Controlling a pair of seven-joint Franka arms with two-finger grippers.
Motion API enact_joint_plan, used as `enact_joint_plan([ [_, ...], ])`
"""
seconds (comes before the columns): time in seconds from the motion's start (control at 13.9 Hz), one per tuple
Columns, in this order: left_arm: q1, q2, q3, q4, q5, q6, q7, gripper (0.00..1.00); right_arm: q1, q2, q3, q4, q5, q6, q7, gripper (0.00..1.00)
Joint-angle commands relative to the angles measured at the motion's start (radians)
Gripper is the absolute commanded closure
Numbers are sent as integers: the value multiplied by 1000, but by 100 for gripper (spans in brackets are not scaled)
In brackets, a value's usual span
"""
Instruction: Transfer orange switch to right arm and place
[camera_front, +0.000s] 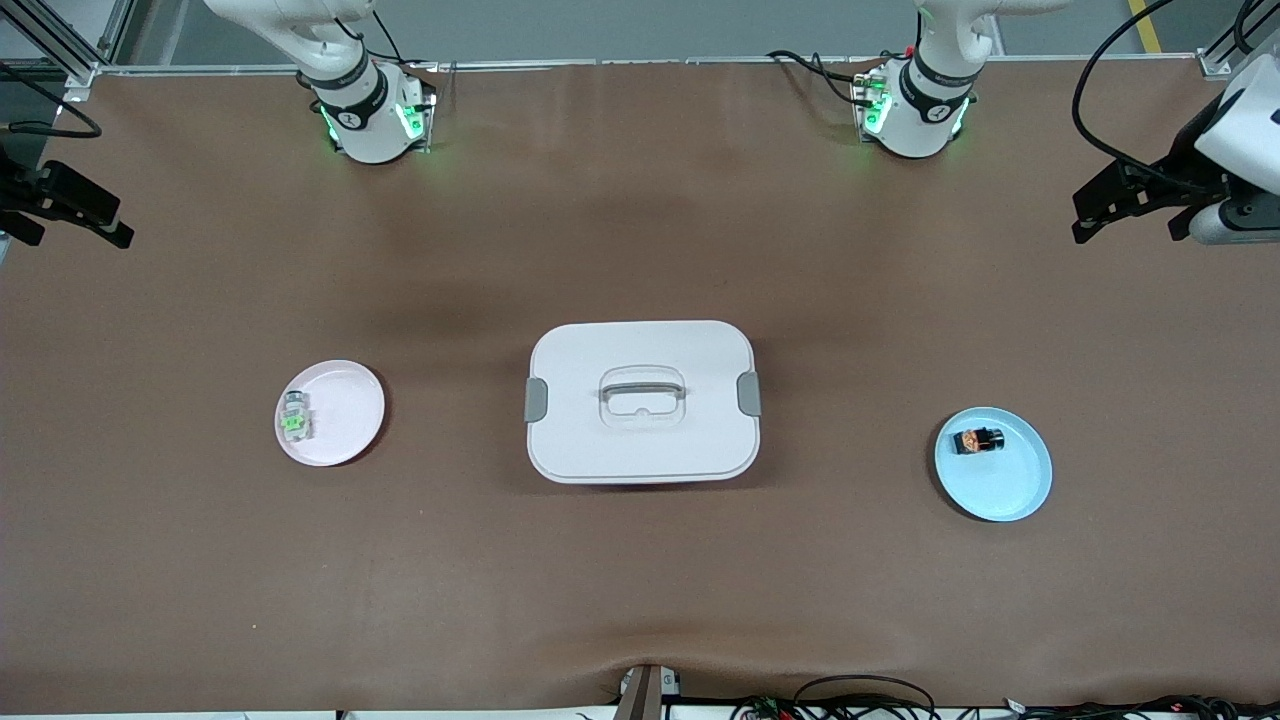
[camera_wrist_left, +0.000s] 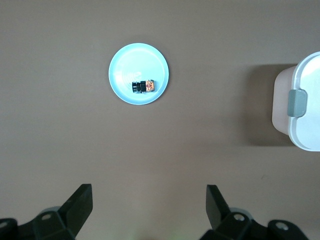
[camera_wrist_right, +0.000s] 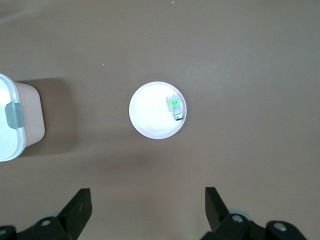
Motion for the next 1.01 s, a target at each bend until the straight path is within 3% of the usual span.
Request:
enact_joint_plan([
  [0.0,-5,25,-3,36,-6,-10,-1,0,0,13,3,26,-11,-19,13,0],
  [0.65,2,39,-3,-2,5,10,1,0,-1,15,3,23,-11,-23,13,0],
  [0.93,11,114,0,-56,92,116,1,0,-4,15,3,20,-11,-23,11,0],
])
